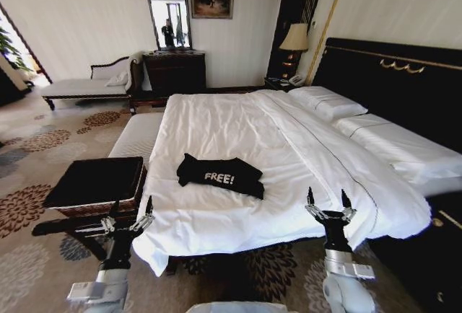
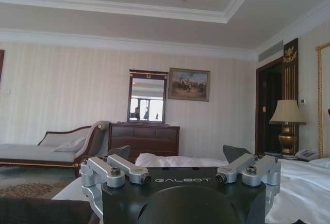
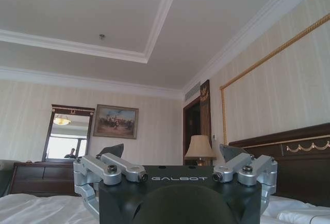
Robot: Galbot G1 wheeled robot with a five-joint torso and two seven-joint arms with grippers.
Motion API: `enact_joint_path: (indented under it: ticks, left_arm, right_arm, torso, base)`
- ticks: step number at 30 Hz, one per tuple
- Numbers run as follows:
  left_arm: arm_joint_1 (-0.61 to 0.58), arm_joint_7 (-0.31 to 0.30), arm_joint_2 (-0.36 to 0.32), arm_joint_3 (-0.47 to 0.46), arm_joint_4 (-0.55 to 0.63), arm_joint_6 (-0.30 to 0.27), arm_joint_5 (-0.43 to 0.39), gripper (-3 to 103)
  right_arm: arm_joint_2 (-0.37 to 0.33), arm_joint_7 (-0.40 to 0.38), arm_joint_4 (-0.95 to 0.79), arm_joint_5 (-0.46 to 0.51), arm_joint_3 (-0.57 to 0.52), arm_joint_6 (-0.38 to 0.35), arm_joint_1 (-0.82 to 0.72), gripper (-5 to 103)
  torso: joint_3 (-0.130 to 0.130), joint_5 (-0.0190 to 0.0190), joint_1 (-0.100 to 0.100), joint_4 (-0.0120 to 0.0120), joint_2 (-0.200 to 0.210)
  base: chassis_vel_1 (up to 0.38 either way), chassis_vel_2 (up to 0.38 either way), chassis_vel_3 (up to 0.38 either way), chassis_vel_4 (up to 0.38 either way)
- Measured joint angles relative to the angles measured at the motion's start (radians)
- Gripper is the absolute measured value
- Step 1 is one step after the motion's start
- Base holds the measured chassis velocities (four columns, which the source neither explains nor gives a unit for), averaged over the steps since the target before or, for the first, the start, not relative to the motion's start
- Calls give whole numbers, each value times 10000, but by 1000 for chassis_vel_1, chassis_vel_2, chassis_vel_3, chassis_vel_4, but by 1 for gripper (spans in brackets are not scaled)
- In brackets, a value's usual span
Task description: Fold the clothes on the bed and place them into the basket.
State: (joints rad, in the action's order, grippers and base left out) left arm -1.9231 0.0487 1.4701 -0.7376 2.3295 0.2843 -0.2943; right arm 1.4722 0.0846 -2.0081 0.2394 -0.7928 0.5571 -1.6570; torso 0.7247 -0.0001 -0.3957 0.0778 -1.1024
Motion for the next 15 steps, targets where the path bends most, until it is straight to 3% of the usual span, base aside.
enact_joint_path:
  ticks: [15]
  left_arm:
    - [14,5,39,-12,-47,32,-2,100]
  right_arm:
    - [7,24,219,-87,59,107,143,100]
  torso:
    - [2,6,-5,-1,3]
  base:
    - [-152,-68,154,59]
